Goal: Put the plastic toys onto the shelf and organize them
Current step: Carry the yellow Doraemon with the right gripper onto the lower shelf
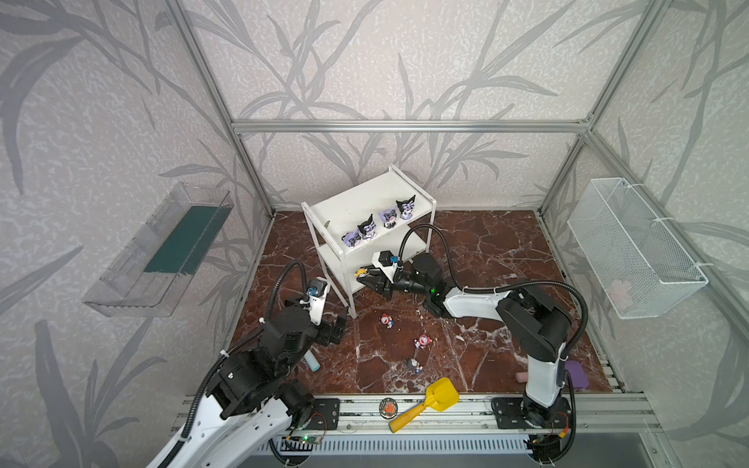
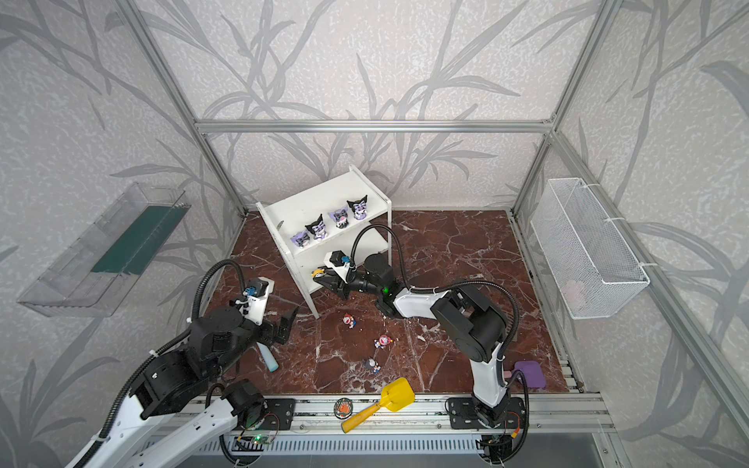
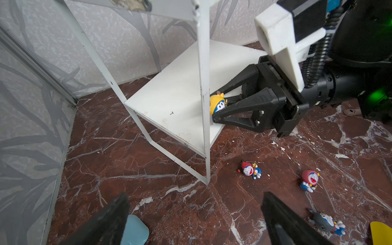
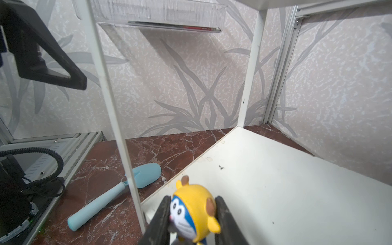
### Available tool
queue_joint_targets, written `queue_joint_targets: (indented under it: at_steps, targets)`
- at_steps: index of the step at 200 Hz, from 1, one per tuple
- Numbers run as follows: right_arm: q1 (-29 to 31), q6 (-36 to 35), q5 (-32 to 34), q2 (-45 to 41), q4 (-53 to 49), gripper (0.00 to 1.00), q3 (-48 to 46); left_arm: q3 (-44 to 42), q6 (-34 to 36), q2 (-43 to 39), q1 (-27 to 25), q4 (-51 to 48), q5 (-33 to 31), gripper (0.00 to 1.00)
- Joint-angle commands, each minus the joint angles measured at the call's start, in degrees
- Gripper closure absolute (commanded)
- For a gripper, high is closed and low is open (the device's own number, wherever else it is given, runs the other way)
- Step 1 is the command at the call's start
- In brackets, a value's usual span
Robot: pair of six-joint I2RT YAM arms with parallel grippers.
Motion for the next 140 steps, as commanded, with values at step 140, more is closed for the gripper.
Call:
queue_joint_targets:
  at_steps: [140]
  targets:
    - [0.25,-4.13,2.19,1.19,-0.60,0.71,1.91,-0.63,0.29,-0.35,0.29,0.69,-0.65,0.01]
